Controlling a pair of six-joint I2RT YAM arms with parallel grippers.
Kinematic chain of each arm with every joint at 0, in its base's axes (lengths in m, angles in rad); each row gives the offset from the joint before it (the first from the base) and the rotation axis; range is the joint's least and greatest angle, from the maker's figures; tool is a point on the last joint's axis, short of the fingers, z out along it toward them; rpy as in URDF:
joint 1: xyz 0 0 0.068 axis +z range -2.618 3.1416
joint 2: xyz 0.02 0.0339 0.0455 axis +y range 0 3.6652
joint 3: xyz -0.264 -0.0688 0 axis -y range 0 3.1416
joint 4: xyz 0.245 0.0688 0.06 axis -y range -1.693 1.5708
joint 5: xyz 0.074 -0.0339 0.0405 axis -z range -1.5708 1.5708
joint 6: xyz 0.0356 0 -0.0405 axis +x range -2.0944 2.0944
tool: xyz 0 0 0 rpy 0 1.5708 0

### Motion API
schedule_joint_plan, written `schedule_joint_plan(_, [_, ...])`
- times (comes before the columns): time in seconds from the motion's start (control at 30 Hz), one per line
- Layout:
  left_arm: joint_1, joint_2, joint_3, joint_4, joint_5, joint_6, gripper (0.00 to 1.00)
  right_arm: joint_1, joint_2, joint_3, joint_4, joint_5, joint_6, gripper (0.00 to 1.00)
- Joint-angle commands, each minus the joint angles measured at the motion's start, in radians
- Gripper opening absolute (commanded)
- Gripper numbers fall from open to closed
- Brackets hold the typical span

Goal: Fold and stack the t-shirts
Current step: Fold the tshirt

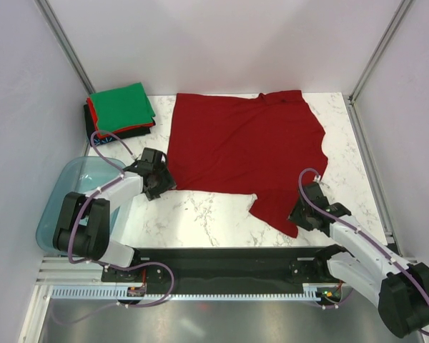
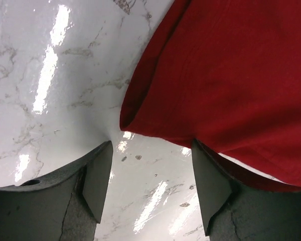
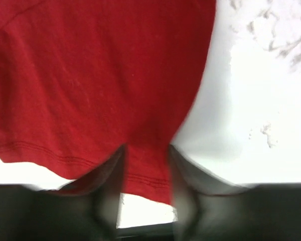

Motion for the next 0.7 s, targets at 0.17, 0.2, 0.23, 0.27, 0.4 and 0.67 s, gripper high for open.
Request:
schedule_joint_plan(0.17, [0.002, 0.039, 0.034, 0.087, -0.062, -0.042, 0.68, 0.012, 0.015, -0.007, -0.027, -0.029, 0.019, 0.19])
schedule_joint_plan(0.2, [0.002, 0.041, 0.038, 0.087, -0.077, -0.045, 0.67, 0.010, 0.016, 0.006, -0.042, -0.024, 0.016, 0.12])
schedule_joint_plan(0.23, [0.002, 0.032, 0.033, 0.092, -0.088, -0.058, 0.66, 0.012, 0.013, 0.014, -0.053, -0.021, 0.009, 0.09])
schedule_joint_plan(0.27, [0.002, 0.021, 0.025, 0.101, -0.097, -0.064, 0.65, 0.012, 0.005, 0.022, -0.064, -0.016, 0.005, 0.06])
schedule_joint_plan(0.4, [0.002, -0.043, -0.015, 0.151, -0.112, -0.067, 0.64, 0.012, -0.015, 0.053, -0.096, -0.016, -0.008, 0.00])
schedule_joint_plan(0.67, [0.003, 0.015, -0.015, 0.190, -0.105, -0.067, 0.55, 0.013, -0.016, 0.082, -0.119, -0.021, -0.024, 0.00])
